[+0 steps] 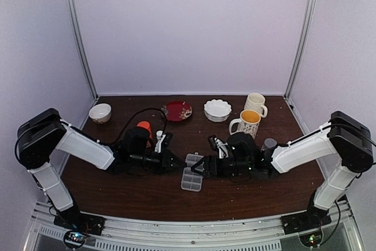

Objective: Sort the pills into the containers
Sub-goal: Pick up the pill container from the center of the board, then pass from the left arm to the right

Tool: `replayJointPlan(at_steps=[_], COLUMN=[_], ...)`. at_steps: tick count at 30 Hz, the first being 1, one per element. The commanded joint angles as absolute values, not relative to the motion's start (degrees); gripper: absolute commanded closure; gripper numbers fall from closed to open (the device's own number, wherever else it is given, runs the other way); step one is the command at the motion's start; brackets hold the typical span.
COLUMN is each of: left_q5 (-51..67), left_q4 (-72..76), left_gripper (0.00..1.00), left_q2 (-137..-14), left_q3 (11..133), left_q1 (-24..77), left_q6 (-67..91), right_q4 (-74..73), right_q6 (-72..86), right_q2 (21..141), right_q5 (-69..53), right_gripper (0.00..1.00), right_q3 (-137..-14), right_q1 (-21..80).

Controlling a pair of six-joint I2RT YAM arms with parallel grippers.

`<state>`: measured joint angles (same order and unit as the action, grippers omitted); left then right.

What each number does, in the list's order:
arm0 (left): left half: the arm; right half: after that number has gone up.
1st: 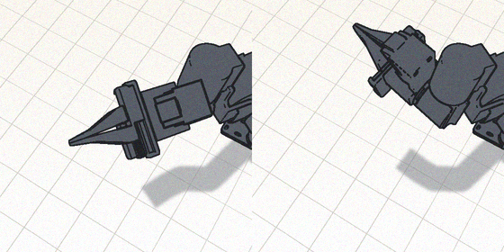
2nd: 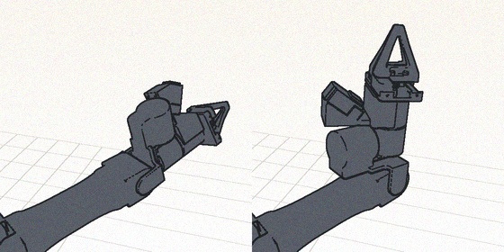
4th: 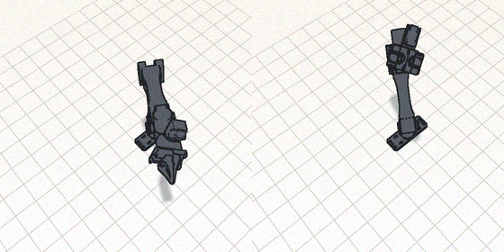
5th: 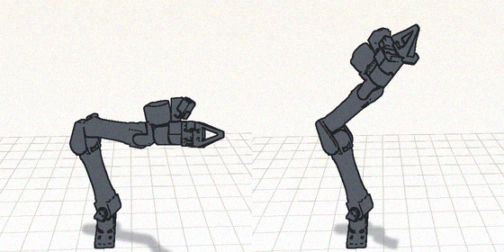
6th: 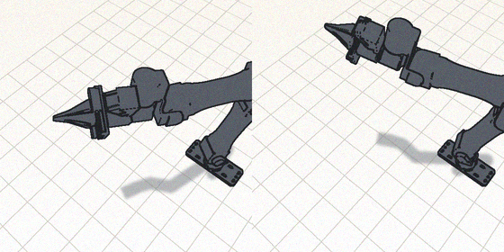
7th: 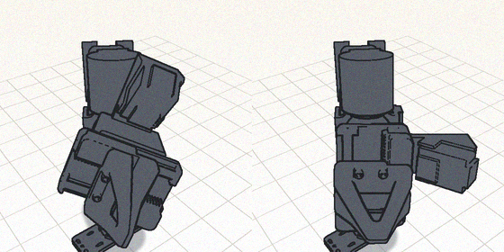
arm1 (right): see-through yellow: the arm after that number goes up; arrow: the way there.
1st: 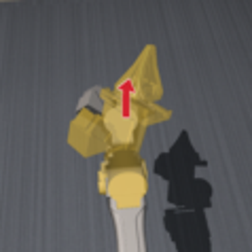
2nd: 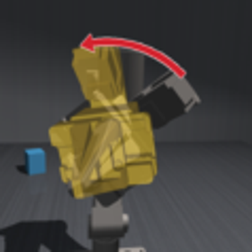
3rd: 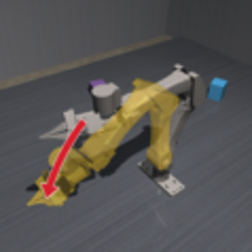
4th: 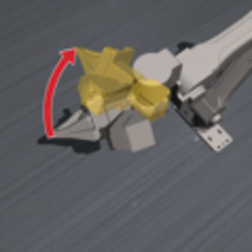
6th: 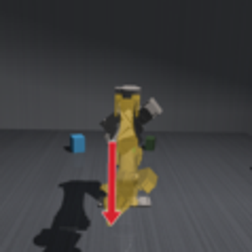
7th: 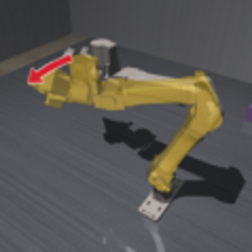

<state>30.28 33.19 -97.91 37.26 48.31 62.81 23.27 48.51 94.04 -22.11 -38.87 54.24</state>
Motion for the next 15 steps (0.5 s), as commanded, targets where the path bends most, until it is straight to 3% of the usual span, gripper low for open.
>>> replayJointPlan(at_steps=[1,10,15], left_q5=[32.7,33.1,31.9], left_q4=[44.0,48.8,48.9], left_gripper=[1.00,1.00,0.64], left_q2=[-97.4,-98.5,-97.7], left_q3=[35.2,33.8,32.8], left_q1=[47.9,48.0,47.9], left_q6=[67.0,69.4,69.1], right_q4=[32.7,40.8,41.4], right_q6=[51.4,53.9,54.4], right_q2=[92.6,90.4,89.8], right_q5=[-24.3,-25.6,-26.0], right_gripper=[0.26,0.61,0.73], right_q3=[-36.1,-33.1,-33.0], right_q1=[54.0,53.8,53.7])
